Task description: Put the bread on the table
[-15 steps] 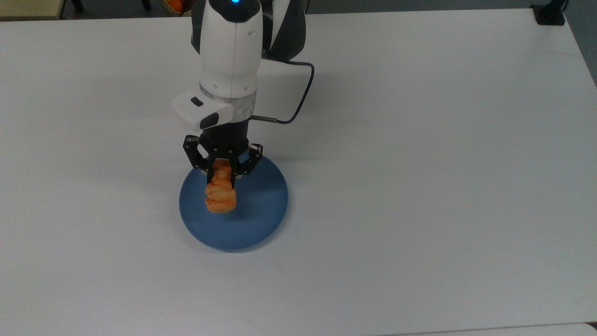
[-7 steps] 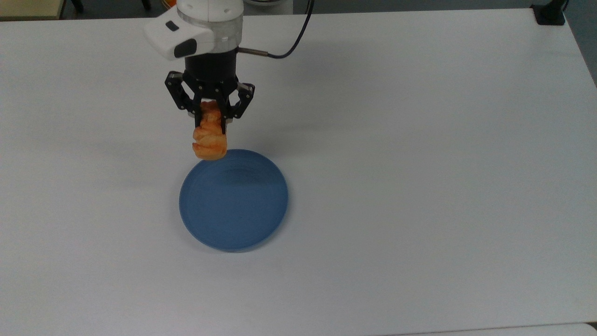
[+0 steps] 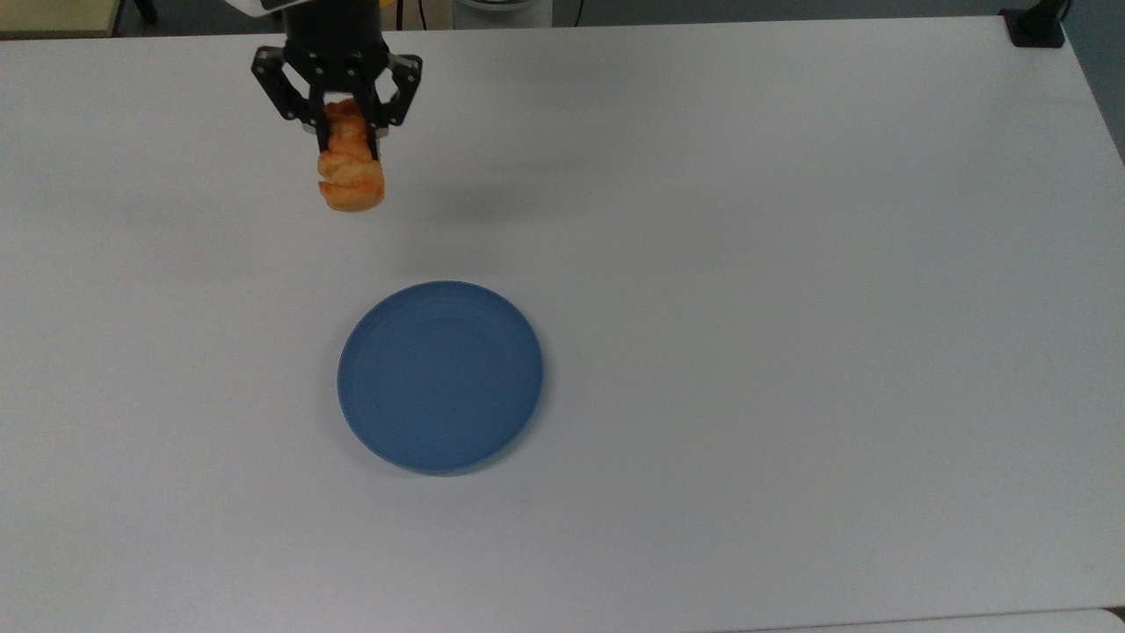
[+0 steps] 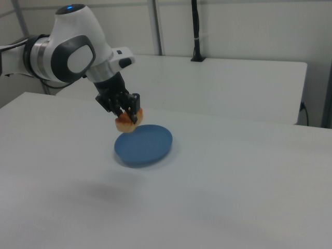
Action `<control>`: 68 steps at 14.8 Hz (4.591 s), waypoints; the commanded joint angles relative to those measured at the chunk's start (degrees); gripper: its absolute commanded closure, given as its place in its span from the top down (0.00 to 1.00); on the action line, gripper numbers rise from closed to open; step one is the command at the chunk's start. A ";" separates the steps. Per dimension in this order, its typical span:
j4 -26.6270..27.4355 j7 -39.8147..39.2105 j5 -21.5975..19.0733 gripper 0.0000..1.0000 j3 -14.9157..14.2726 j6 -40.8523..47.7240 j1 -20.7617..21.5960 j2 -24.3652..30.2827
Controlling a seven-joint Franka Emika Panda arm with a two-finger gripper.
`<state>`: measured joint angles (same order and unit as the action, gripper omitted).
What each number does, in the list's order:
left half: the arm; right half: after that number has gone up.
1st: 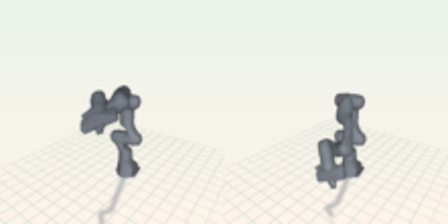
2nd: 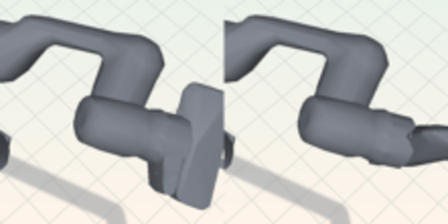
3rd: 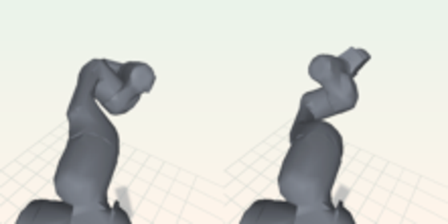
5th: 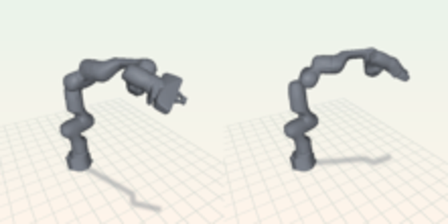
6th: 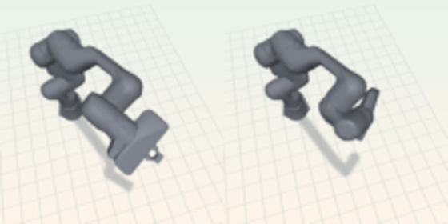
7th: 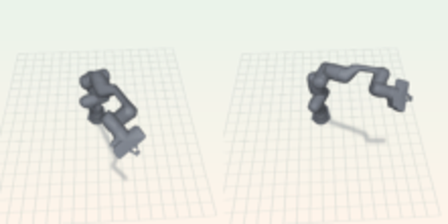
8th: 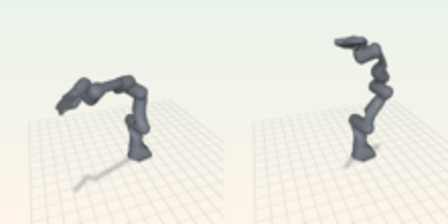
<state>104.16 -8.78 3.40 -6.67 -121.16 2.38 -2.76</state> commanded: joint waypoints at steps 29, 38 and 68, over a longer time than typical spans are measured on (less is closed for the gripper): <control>15.73 -41.32 -11.40 0.46 -19.26 -33.26 -13.19 -14.90; 15.29 -40.10 -15.09 1.00 -17.67 -33.18 -13.19 -15.88; -13.81 29.07 -11.13 1.00 9.57 22.37 -5.56 1.52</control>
<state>89.56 15.93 -8.97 1.78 -99.88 -6.06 -2.84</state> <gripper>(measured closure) 0.000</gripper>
